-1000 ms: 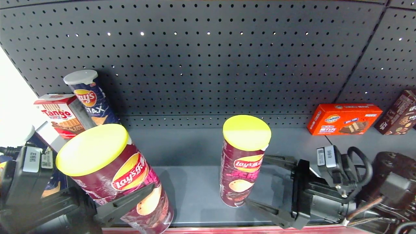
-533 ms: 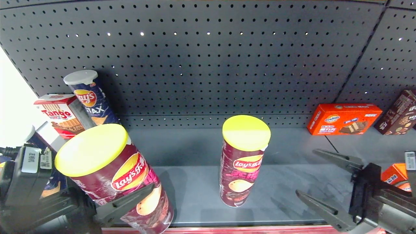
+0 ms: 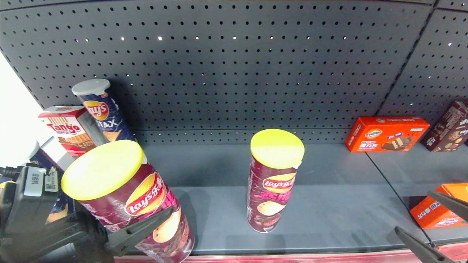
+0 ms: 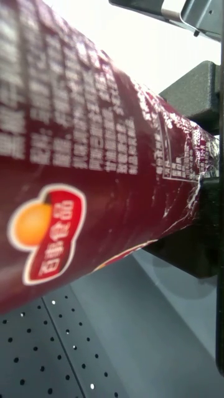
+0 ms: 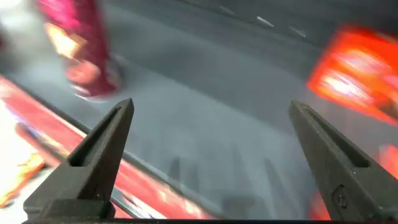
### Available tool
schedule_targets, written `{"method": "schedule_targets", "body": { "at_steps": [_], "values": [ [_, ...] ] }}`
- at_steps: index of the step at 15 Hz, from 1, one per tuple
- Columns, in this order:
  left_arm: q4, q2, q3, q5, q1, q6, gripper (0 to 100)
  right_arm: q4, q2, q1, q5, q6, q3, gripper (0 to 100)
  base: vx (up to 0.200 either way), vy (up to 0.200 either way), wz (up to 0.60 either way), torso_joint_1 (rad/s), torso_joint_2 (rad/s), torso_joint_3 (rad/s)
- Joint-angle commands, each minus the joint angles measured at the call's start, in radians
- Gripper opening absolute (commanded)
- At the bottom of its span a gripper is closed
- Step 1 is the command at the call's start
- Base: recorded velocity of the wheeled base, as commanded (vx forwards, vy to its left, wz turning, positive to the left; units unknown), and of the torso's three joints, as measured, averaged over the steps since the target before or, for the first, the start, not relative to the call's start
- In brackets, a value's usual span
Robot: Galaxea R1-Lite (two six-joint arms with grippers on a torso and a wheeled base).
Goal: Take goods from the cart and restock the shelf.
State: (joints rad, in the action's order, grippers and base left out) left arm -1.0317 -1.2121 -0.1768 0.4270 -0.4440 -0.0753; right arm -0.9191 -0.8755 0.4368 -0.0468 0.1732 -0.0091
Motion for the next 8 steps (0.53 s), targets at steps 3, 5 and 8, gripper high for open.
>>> {"method": "schedule_targets", "body": {
  "at_steps": [3, 5, 8],
  "values": [
    [-0.001, 0.009, 0.007, 0.001, -0.001, 0.0, 0, 0.315, 0.438, -0.018, 0.272, -0.011, 0.001, 100, 0.0, 0.0, 0.0, 0.0, 0.0, 0.0],
    [-0.002, 0.013, 0.023, 0.001, -0.002, -0.001, 0, 0.537, 0.636, -0.006, 0.277, -0.027, 0.008, 100, 0.0, 0.0, 0.0, 0.0, 0.0, 0.0],
    [-0.001, 0.02, 0.025, 0.002, -0.004, -0.001, 0, 0.898, 0.876, -0.007, 0.286, -0.037, -0.005, 100, 0.0, 0.0, 0.0, 0.0, 0.0, 0.0]
  ]
}}
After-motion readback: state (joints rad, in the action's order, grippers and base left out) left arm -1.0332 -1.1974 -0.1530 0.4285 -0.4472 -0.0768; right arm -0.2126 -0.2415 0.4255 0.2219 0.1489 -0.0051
